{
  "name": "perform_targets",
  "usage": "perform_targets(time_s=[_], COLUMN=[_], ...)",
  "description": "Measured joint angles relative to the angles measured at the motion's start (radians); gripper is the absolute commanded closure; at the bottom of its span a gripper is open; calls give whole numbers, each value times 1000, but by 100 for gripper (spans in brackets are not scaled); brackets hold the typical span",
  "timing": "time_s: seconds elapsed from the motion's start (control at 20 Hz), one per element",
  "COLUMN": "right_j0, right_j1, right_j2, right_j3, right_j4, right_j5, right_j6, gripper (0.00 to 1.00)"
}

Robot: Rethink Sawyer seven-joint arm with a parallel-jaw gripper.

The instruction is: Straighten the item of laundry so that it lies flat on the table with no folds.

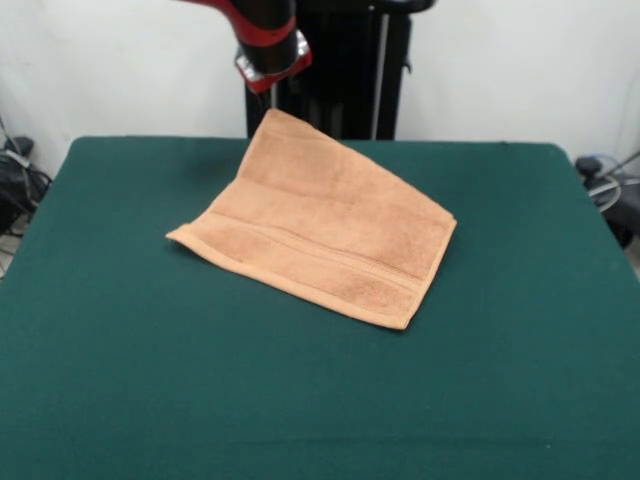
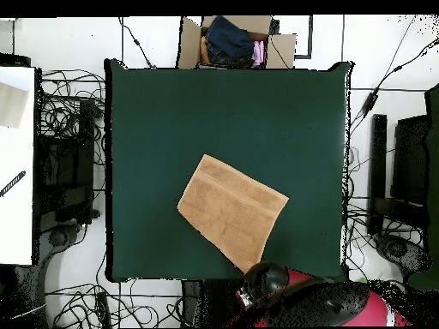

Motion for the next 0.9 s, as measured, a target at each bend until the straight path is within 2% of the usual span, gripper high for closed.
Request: perform_targets(time_s=[0.9], right_j0=[38], right_j1=[1], right_j2=[2], right_j3=[-52], right_j4=[37], right_j5=[71], right_j6=[0], gripper=[0])
